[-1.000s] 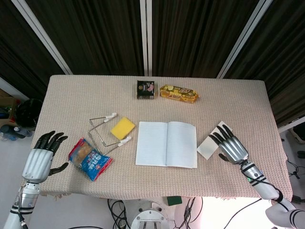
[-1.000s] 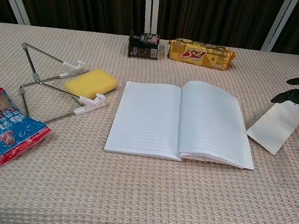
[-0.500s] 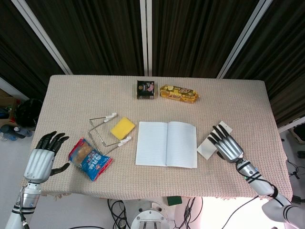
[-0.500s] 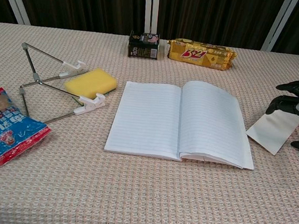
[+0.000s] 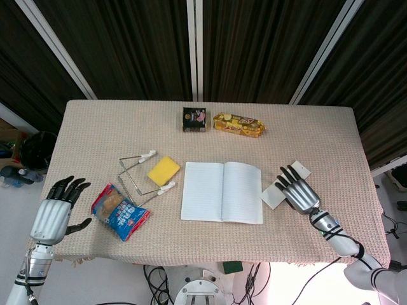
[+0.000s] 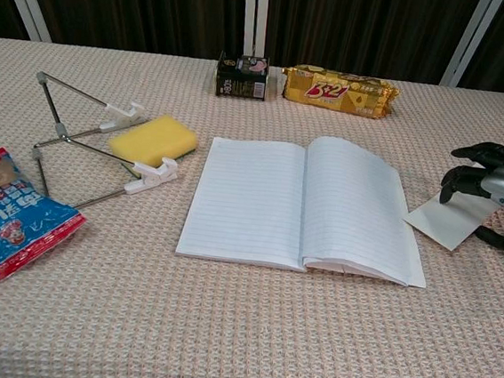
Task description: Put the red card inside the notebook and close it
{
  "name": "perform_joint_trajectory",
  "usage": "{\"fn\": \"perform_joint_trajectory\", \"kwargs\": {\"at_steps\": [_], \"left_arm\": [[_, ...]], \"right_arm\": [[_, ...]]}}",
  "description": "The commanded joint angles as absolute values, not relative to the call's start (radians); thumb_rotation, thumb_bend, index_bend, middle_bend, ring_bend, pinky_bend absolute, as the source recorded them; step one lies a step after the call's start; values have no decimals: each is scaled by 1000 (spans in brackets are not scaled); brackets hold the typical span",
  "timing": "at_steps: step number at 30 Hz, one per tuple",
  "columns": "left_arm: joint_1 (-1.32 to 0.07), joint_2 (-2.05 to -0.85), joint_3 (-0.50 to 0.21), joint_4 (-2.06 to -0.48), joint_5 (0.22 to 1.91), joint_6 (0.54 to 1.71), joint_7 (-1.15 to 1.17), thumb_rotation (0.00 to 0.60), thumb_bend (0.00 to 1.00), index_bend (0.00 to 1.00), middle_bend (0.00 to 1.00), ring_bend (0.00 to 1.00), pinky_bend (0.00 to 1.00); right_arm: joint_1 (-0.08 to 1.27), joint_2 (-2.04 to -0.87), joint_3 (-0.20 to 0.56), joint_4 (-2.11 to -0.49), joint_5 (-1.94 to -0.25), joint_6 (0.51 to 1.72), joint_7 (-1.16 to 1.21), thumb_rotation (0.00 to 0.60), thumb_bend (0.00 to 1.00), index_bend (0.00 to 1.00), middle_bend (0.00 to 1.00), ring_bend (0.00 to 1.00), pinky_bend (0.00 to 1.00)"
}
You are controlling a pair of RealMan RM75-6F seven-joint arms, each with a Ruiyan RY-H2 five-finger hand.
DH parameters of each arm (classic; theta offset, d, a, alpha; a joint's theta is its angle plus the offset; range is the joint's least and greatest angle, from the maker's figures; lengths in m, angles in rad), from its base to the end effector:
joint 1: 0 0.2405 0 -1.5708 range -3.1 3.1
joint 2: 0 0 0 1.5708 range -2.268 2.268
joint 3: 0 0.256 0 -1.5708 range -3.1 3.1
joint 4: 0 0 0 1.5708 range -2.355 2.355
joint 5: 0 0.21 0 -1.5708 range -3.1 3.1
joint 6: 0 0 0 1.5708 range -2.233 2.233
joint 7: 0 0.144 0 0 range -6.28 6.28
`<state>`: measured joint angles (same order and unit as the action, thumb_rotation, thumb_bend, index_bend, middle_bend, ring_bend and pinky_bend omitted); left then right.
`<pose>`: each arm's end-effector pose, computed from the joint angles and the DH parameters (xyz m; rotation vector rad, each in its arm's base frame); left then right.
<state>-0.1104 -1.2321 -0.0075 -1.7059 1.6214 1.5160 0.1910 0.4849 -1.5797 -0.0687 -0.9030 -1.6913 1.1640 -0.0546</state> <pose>-0.2603 0.1750 0.1117 -1.5055 -0.8465 -1.0050 -0.3059 -0.2922 0.0089 2.0403 -0.4932 0.6814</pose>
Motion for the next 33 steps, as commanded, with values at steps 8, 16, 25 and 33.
{"fn": "perform_joint_trajectory", "kwargs": {"at_steps": [8,16,25,33], "left_arm": [[-113,-1233,-10,-1704,1623,1516,188,600,59,212,156,91,149],[-113,-1232,-11,-1707,1620,1516,191,600,59,212,155,91,148],[-113,-1227,-11,-1728,1619,1516,210,600,60,212,156,91,149],[-112,-1227,-10,-1730,1613,1512,213,600,60,212,156,91,149]], "right_arm": [[486,-1547,-84,-899,-1715,1200,-44,600,544,509,245,17,92],[515,-1481,-88,-930,-1731,1196,-16,600,546,543,261,20,104],[643,-1436,-39,-1019,-1736,1088,-71,600,546,542,260,20,103],[709,-1444,-53,-1047,-1731,958,-148,600,508,457,236,20,102]]}}
